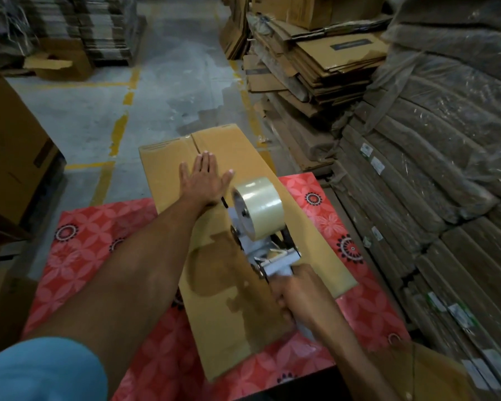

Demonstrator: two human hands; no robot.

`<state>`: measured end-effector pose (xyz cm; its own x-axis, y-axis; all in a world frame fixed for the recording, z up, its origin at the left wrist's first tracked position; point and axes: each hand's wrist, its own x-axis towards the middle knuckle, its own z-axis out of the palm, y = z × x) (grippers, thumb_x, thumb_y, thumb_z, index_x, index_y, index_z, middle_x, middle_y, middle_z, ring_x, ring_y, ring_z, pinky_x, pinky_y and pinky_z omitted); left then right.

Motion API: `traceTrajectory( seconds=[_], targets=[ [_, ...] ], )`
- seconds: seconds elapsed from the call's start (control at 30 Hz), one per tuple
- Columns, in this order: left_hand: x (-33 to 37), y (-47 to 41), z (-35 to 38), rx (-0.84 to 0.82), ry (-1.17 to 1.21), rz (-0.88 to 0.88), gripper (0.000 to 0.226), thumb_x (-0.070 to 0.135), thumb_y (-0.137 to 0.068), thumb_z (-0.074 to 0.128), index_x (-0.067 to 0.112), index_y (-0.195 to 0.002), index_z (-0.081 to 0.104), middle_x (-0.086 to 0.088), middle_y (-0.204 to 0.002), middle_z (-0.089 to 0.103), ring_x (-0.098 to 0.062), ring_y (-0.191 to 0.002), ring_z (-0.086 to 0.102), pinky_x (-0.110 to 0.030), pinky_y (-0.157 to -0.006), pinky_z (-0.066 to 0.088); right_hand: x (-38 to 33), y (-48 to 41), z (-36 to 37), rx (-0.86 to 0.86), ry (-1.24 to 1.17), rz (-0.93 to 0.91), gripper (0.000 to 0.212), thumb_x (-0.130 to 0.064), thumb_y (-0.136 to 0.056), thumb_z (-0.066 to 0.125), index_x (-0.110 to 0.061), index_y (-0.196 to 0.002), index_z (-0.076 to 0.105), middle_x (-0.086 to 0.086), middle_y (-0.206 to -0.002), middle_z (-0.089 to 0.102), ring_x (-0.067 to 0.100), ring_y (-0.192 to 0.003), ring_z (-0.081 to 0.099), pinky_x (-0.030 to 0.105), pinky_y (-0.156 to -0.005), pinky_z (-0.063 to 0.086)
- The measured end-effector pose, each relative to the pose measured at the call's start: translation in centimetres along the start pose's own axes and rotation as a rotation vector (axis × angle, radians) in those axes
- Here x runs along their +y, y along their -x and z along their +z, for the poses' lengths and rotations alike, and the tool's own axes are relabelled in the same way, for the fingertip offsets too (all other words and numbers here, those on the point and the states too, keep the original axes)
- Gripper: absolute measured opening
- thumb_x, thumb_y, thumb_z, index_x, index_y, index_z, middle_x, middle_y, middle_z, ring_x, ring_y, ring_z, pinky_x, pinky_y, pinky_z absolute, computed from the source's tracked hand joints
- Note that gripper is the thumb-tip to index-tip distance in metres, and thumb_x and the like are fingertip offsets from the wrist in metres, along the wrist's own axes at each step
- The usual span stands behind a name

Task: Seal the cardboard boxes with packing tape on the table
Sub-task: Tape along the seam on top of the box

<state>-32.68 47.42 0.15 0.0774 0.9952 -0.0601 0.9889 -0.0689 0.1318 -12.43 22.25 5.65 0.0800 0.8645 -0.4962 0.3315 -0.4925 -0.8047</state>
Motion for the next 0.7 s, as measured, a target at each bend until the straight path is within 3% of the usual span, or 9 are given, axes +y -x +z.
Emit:
traceTrajectory(
  seconds=[0.1, 0.27, 0.4, 0.57, 0.7],
  targets=[
    [0.6, 0.0, -0.5, 0.003, 0.021, -0.057, 0.089, 0.071, -0.095, 0.001, 0.010, -0.160, -0.001, -0.007, -0.168, -0.006, -0.023, -0.155, -0.004, -0.060, -0.120, -0.002, 1.8, 2.5, -0.7, -0.007, -0.069, 0.032, 0.007, -0.017, -0.052, 0.056, -0.017, -0.045, 0.056, 0.006, -0.050, 0.048, 0.019, -0.041, 0.041, 0.029, -0.048, 0.031],
    [3.4, 4.2, 0.0, -0.010, 0.035, 0.001, 0.085, 0.063, -0.102, 0.021, 0.007, -0.158, -0.008, -0.010, -0.167, -0.013, -0.028, -0.154, -0.009, -0.057, -0.121, -0.004, 1.4, 2.3, -0.4, 0.035, -0.077, -0.006, 0.006, -0.015, -0.050, 0.056, -0.018, -0.046, 0.058, 0.002, -0.046, 0.049, 0.020, -0.042, 0.044, 0.029, -0.049, 0.032],
    [3.0, 7.5, 2.3, 0.039, -0.052, 0.104, 0.106, 0.049, -0.092, 0.061, 0.008, -0.158, -0.011, -0.009, -0.167, -0.013, -0.028, -0.154, -0.009, -0.057, -0.122, 0.002, 1.1, 2.1, -0.4, 0.023, -0.080, -0.022, 0.010, -0.011, -0.051, 0.057, -0.017, -0.044, 0.056, 0.001, -0.045, 0.048, 0.020, -0.041, 0.044, 0.028, -0.048, 0.032],
    [2.2, 5.5, 1.4, 0.009, -0.087, 0.100, 0.113, 0.050, -0.084, 0.070, 0.014, -0.159, -0.007, -0.006, -0.168, -0.010, -0.026, -0.154, -0.006, -0.059, -0.120, 0.004, -1.0, 0.8, -0.1, 0.019, -0.009, -0.026, 0.014, -0.012, -0.055, 0.060, -0.014, -0.042, 0.055, 0.004, -0.045, 0.051, 0.023, -0.041, 0.046, 0.031, -0.048, 0.035],
    [0.7, 3.9, 0.2, -0.038, -0.127, 0.079, 0.106, 0.044, -0.088, 0.066, 0.014, -0.160, -0.007, -0.006, -0.168, -0.012, -0.026, -0.154, -0.007, -0.061, -0.120, 0.005, -1.6, -0.6, 0.4, -0.025, -0.024, -0.062, 0.005, -0.014, -0.055, 0.062, -0.010, -0.058, 0.060, 0.008, -0.048, 0.055, 0.025, -0.041, 0.050, 0.033, -0.048, 0.039]
  ],
)
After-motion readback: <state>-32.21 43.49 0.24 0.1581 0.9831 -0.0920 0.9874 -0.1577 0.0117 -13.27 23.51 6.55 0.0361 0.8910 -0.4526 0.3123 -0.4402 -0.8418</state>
